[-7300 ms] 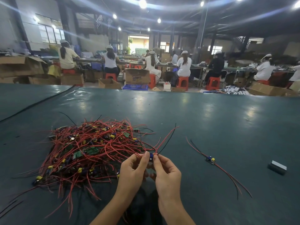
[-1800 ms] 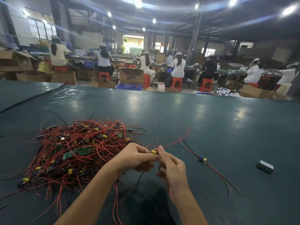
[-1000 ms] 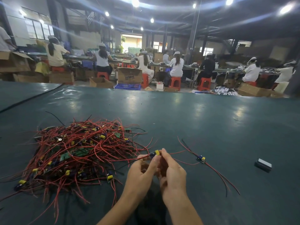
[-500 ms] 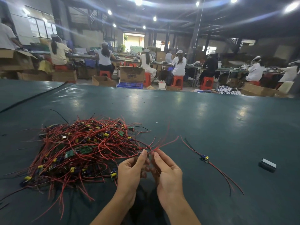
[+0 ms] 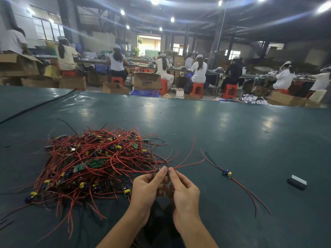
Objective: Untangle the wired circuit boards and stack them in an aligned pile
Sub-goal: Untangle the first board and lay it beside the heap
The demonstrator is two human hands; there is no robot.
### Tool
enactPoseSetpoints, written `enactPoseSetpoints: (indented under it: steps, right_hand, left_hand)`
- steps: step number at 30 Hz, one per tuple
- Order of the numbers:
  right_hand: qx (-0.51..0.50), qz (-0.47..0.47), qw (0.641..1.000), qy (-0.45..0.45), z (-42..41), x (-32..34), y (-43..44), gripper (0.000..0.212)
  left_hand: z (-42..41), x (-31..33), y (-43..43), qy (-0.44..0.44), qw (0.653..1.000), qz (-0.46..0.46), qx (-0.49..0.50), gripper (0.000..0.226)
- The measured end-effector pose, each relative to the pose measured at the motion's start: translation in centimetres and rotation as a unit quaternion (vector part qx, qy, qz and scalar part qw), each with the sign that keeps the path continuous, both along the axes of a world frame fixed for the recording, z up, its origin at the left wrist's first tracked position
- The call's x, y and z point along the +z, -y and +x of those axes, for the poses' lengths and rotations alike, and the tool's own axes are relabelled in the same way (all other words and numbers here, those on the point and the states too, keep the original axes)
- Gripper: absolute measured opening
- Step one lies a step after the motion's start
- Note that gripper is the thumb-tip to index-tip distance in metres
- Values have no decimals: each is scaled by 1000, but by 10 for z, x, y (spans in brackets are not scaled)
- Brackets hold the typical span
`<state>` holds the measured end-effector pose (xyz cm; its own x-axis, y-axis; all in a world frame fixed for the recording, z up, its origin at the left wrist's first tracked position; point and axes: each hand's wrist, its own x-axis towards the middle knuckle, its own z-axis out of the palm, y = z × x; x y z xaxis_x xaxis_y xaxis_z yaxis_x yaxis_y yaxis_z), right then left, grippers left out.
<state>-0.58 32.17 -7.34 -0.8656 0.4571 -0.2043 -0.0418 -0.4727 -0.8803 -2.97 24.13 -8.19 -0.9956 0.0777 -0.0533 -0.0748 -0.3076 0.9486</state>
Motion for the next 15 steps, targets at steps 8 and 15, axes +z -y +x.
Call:
enactPoseSetpoints:
  steps: [8,15]
  right_hand:
    - [-58,-50,996,35,-5,1,-3,17]
    - [-138,-76,986,45,-11,9,-26,21]
  left_hand:
    - [4,4,-2,-13,1000,-18,-8,30]
    - [4,6,-1,-29,999,-34,-3,21]
